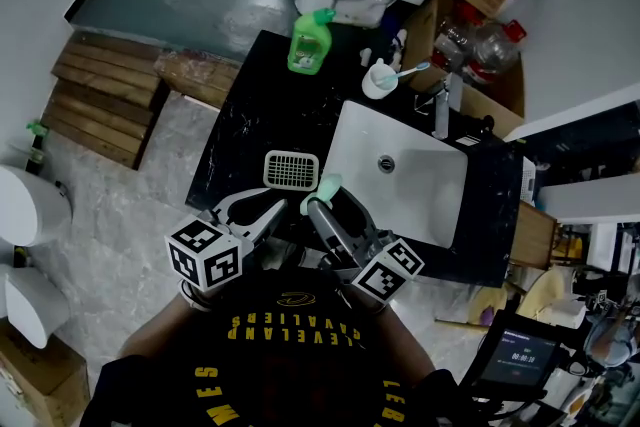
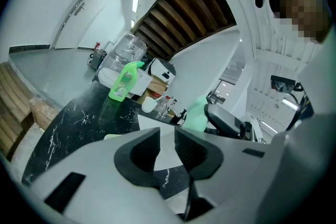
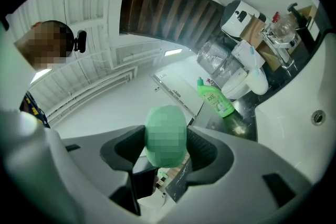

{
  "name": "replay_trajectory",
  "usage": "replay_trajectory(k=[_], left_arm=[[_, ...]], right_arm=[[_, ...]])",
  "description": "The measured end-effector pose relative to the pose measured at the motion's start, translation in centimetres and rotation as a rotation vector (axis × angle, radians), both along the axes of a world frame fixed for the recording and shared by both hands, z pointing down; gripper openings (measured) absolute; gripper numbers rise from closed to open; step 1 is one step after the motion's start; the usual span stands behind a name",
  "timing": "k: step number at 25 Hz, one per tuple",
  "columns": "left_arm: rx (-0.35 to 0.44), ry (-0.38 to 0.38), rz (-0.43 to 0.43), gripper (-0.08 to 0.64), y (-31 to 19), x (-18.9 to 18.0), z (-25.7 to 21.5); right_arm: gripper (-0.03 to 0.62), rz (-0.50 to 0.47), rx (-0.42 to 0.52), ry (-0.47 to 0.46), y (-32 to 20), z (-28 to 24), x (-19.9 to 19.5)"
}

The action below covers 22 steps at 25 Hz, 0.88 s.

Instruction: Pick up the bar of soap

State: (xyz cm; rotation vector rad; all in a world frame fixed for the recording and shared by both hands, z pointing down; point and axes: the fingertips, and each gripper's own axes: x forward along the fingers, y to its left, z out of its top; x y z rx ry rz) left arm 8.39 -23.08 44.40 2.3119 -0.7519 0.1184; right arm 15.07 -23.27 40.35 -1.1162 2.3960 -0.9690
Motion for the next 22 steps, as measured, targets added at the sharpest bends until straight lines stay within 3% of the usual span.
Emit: replay_trajectory(k=[22], left_arm=[[-0.012, -0.003, 0.002, 0.095, 0.52, -0.3, 0.34]], right_arm=[[0.262, -0.005, -0.007, 0.005, 0.54, 0.22, -0.49]])
